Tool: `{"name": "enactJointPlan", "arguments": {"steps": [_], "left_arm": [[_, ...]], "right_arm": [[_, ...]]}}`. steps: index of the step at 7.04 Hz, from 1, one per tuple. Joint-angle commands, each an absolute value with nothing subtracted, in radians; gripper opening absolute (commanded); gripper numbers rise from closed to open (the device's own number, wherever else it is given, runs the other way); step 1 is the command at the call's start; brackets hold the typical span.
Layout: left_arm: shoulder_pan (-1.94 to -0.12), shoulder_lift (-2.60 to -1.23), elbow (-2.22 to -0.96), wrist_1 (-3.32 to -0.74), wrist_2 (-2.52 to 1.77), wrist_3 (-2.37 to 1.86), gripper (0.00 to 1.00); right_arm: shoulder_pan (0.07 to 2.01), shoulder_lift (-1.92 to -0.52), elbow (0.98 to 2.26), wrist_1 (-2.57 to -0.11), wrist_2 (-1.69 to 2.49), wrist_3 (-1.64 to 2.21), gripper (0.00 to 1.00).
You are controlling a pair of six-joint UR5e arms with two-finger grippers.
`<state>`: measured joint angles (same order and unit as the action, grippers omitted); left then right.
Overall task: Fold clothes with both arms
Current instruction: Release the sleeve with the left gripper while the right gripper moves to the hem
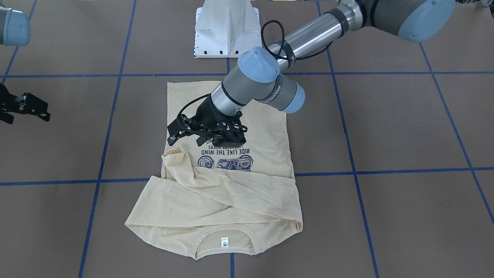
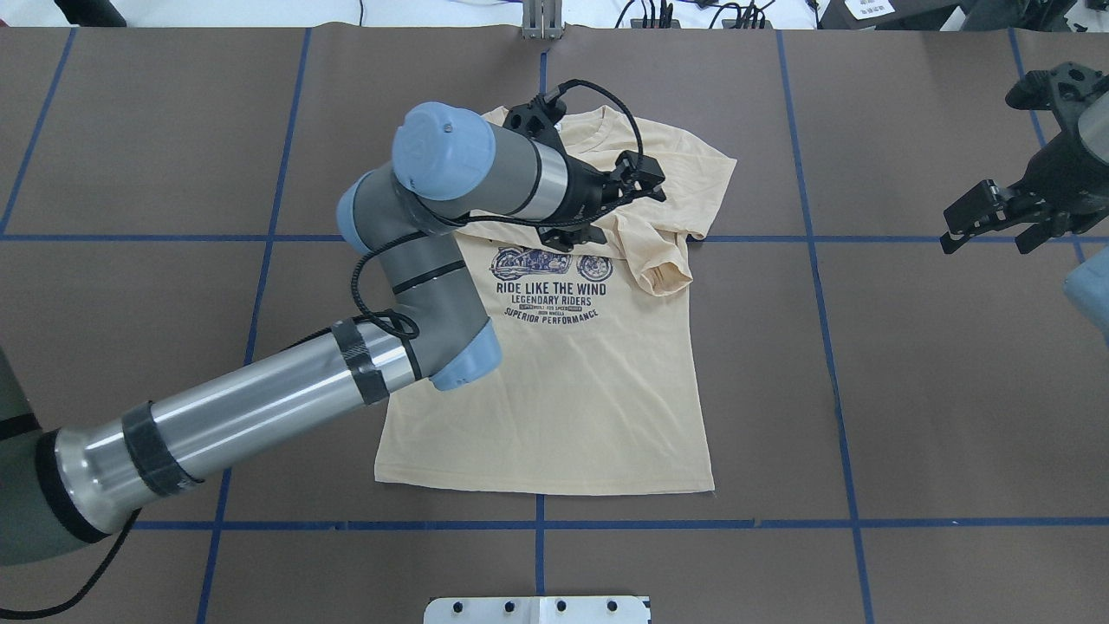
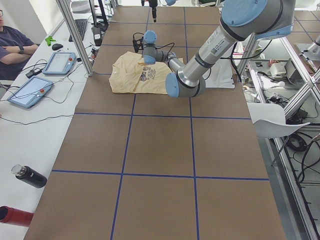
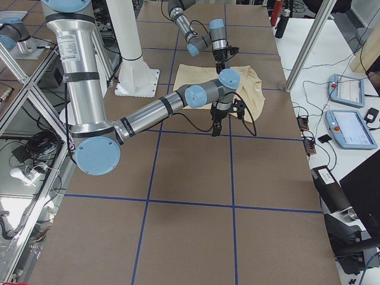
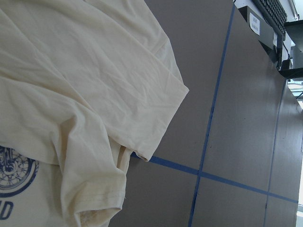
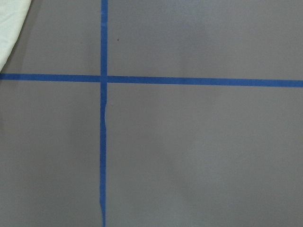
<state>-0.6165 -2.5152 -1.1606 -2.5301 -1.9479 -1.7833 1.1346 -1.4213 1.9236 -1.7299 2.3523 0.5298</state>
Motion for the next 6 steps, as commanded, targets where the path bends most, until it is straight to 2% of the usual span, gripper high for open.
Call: {"name": "enactJointPlan", "arguments": {"steps": [1,4,6], "left_arm": [[-0.661,-2.369,-1.372,-2.369,-2.000,-1.719,1.00],[-0.689,-2.217,-1.631,-2.116,-1.997,-1.544,1.00],[-0.722,-2.094,-1.710,-2.097,-1.997,-1.470,1.00]], "right_arm": [[1.082,-1.424,1.963,-1.677,2.361,0.653,1.00],[0.913,-1.436,1.977,-1.409,2.275,1.019,1.00],[0.742,-1.430,2.031,-1.407,2.165,1.178,1.00]]}}
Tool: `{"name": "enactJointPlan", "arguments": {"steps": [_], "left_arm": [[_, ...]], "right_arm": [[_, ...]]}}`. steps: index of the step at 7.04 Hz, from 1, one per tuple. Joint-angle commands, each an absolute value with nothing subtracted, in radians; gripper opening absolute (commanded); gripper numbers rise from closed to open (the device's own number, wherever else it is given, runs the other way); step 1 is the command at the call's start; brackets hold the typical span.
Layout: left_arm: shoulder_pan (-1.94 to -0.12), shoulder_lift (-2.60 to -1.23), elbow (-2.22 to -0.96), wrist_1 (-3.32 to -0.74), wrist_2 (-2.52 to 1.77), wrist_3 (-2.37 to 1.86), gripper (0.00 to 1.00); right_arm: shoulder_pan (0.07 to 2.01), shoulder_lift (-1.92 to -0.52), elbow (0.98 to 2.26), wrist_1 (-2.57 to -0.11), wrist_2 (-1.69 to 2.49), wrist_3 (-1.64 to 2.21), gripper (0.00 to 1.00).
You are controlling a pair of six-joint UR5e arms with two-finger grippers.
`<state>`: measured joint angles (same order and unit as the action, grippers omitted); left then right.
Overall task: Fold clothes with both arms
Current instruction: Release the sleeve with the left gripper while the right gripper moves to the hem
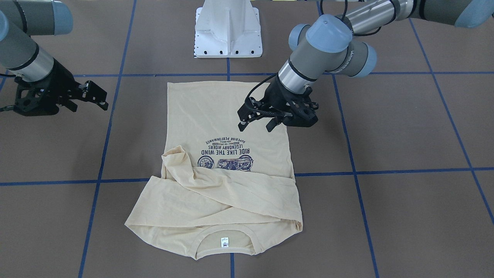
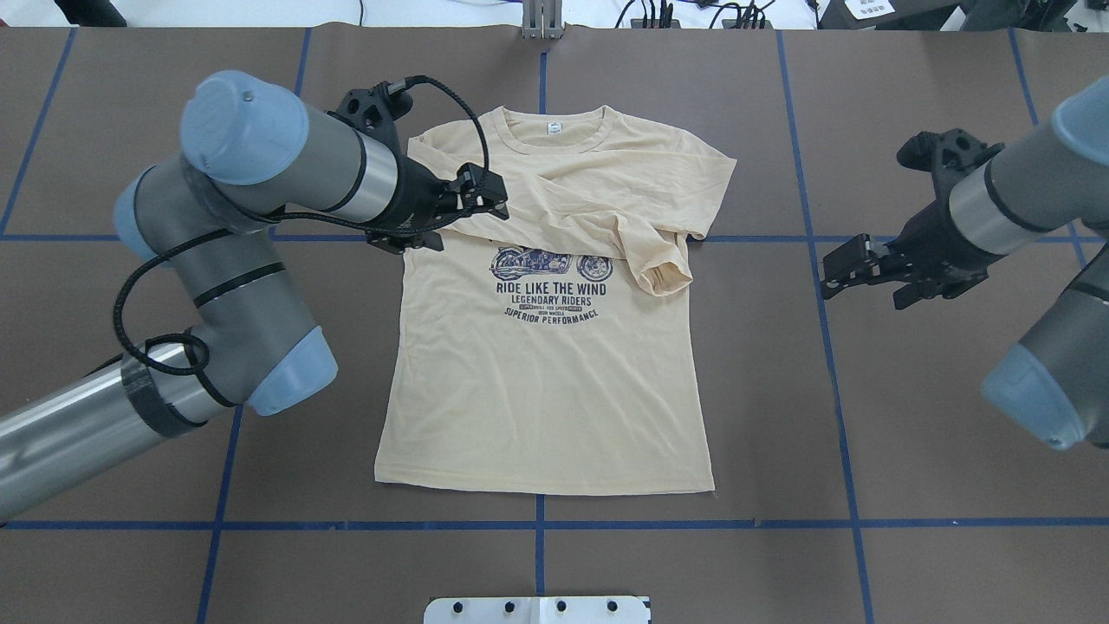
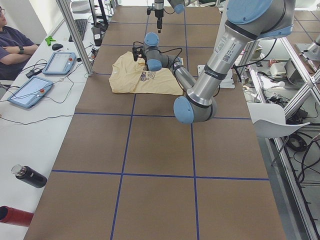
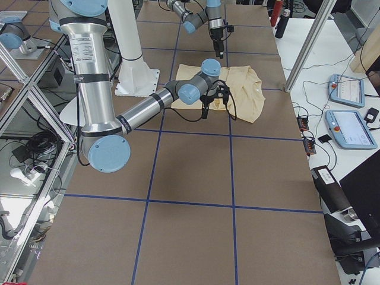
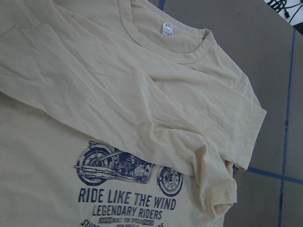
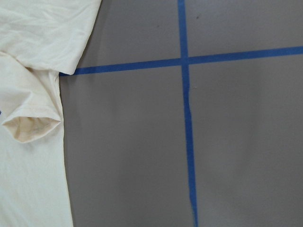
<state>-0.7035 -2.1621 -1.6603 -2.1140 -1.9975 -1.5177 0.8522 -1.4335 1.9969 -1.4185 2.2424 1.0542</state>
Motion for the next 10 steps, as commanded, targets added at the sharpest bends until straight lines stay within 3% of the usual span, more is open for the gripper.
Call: {"name": "enactJointPlan", "arguments": {"steps": [1,4,9,10], "left_arm": [[-0.726,-2.056,-1.723,-2.098,-1.993,-1.454,1.00],[-0.729,-2.042,-1.729,-2.091,-1.991,-1.454,1.00],[-0.726,-2.037,-1.727,-2.089,-1.991,-1.456,1.00],[-0.726,-2.037,-1.727,-2.089,-1.991,-1.456,1.00]], "right_arm": [[0.615,-1.427,2.055,-1.407,2.049,1.265,1.00],[0.390,-1.356,2.024,-1.410,1.921,1.362,1.00],[0.321,-1.325,1.950,-1.417,1.850,1.362,0.98],[0.322,-1.325,1.950,-1.419,1.853,1.362,0.93]]}}
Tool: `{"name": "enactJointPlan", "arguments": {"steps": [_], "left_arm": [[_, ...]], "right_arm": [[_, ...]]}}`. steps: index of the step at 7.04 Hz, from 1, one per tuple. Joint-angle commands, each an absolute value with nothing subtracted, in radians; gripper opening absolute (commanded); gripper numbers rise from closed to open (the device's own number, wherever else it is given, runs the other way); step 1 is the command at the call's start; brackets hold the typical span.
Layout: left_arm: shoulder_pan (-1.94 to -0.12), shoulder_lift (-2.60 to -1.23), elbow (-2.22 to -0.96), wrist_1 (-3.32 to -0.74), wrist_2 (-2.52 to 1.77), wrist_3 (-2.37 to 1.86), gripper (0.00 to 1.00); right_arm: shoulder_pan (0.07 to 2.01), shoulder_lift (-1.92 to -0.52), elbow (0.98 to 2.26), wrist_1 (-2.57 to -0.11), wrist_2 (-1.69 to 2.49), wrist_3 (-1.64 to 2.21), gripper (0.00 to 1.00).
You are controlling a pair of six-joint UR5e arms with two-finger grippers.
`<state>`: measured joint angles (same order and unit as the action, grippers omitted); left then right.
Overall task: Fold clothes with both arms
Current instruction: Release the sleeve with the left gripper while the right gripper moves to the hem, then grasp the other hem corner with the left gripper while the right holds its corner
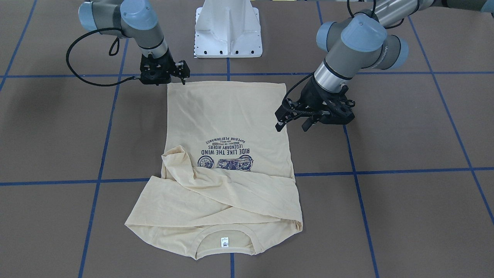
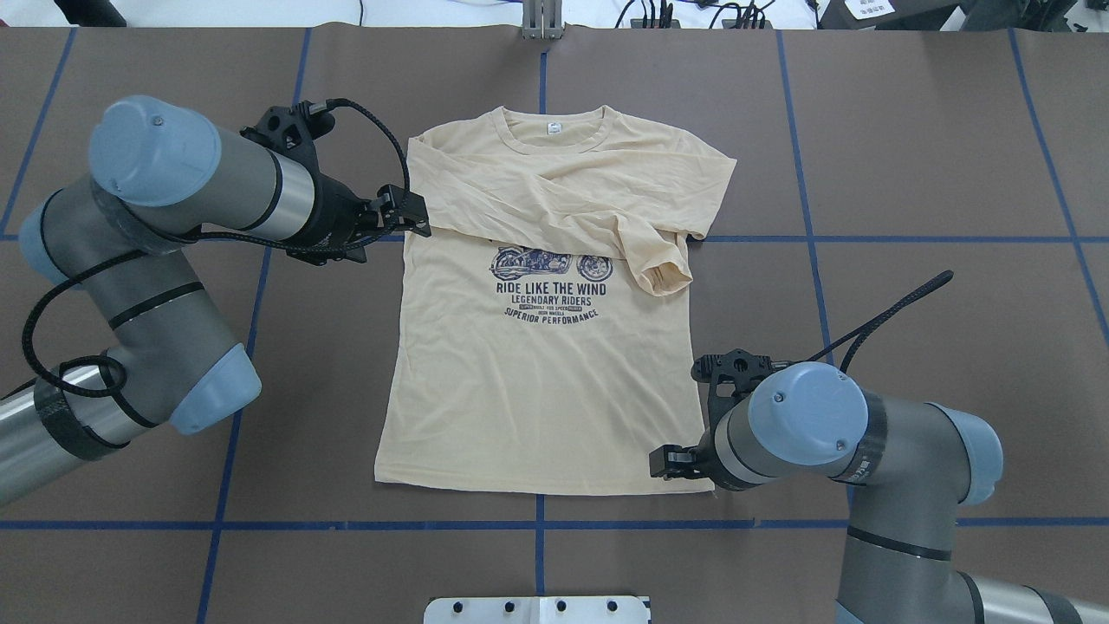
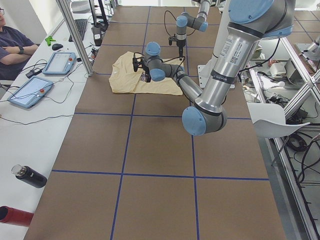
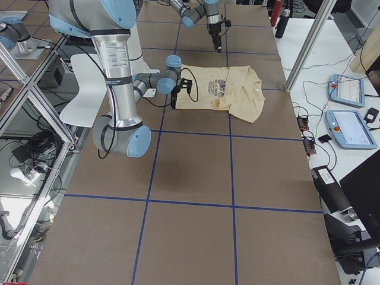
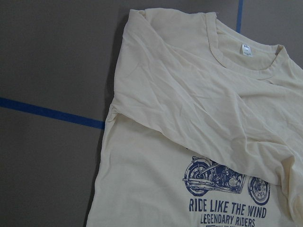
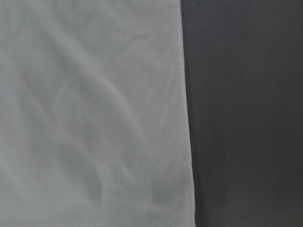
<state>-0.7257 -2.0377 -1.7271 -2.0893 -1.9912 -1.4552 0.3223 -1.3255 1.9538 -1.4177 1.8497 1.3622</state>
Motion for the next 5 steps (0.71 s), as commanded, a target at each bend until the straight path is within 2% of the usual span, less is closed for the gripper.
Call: {"name": "enactJointPlan", "arguments": {"steps": [1,5], "left_arm": [[-0.724,-2.037,-1.727,-2.089,-1.991,-1.456,1.00],[-0.723,-2.037,-1.726,-2.089,-1.990,-1.456,1.00]], "right_arm": [[0.322,-1.322,1.950,-1.419,1.855,1.364,0.85],[0.322,-1.324,1.939,-1.419,1.868,1.362,0.83]]}}
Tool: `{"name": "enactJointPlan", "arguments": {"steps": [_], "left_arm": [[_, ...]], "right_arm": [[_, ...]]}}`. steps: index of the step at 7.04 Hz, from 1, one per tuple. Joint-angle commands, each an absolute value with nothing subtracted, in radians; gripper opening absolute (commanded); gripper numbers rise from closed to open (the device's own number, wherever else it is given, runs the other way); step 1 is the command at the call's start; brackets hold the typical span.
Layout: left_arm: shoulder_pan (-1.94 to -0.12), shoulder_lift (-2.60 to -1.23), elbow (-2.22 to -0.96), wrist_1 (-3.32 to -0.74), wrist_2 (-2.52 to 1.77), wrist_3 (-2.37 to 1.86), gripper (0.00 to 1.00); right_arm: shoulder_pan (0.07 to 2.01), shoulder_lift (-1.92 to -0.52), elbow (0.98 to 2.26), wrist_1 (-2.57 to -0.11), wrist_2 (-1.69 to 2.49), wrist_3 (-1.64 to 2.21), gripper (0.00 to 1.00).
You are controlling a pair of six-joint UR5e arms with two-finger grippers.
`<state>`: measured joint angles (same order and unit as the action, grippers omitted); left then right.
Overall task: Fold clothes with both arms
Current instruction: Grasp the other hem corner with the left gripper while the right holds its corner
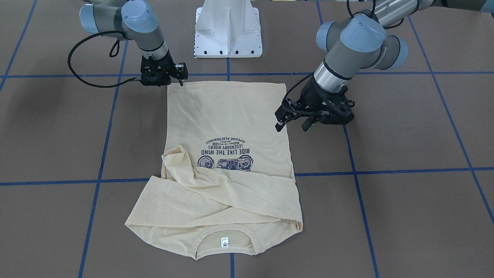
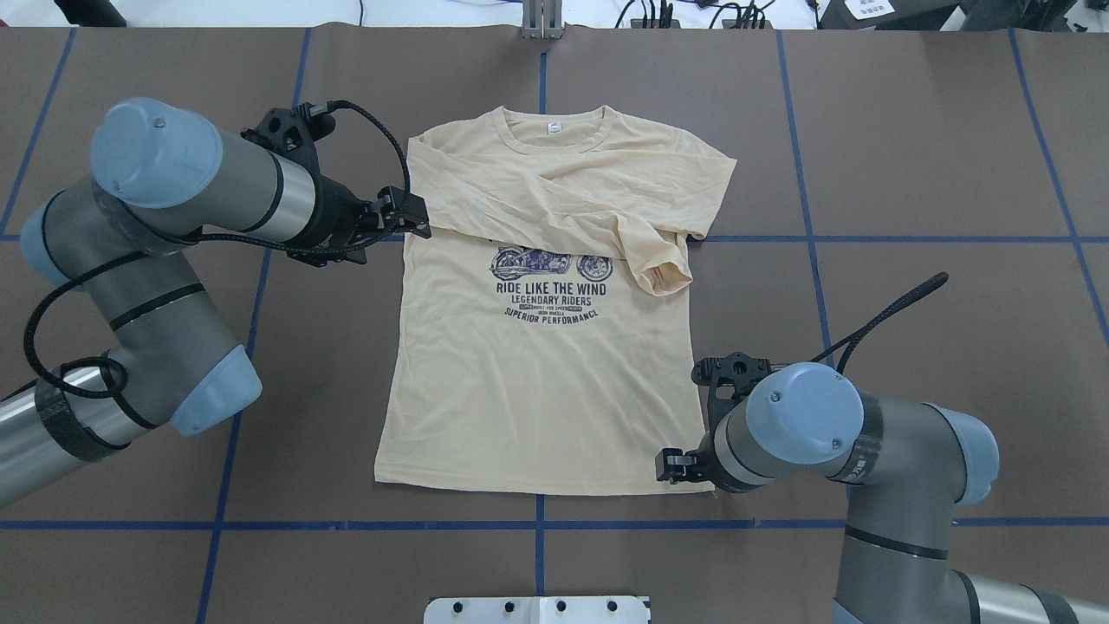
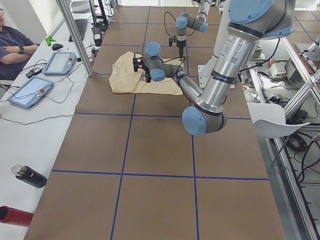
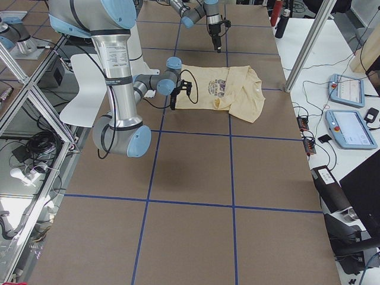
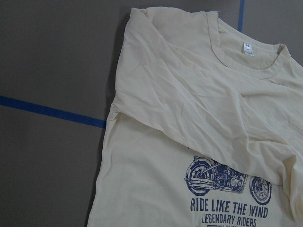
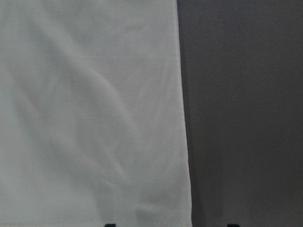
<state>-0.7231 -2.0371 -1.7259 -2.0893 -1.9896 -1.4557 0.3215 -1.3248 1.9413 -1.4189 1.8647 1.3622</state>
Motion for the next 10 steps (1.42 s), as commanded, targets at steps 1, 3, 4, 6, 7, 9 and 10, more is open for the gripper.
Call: {"name": "enactJointPlan", "arguments": {"steps": [1,3,4,6,7,9,10], "left_arm": [[-0.723,-2.037,-1.727,-2.089,-1.990,-1.456,1.00],[-0.723,-2.037,-1.727,-2.089,-1.990,-1.456,1.00],[-0.723,-2.031,-1.727,-2.089,-1.990,-1.456,1.00],[-0.721,-2.029,-1.727,-2.091,-1.990,-1.456,1.00],[-0.721,-2.029,-1.727,-2.089,-1.990,-1.456,1.00],[-0.719,-2.029,-1.727,-2.091,-1.990,-1.456,1.00],[-0.719,-2.029,-1.727,-2.091,-1.990,-1.456,1.00]], "right_arm": [[0.321,-1.324,1.928,-1.417,1.867,1.362,0.83],[0.321,-1.322,1.918,-1.416,1.867,1.362,0.78],[0.321,-1.319,1.916,-1.417,1.867,1.364,0.70],[0.322,-1.318,1.914,-1.417,1.867,1.364,0.30],[0.322,-1.318,1.916,-1.417,1.877,1.364,0.08],[0.336,-1.308,1.919,-1.417,1.924,1.364,0.00],[0.340,-1.307,1.922,-1.417,1.924,1.364,0.00]]}}
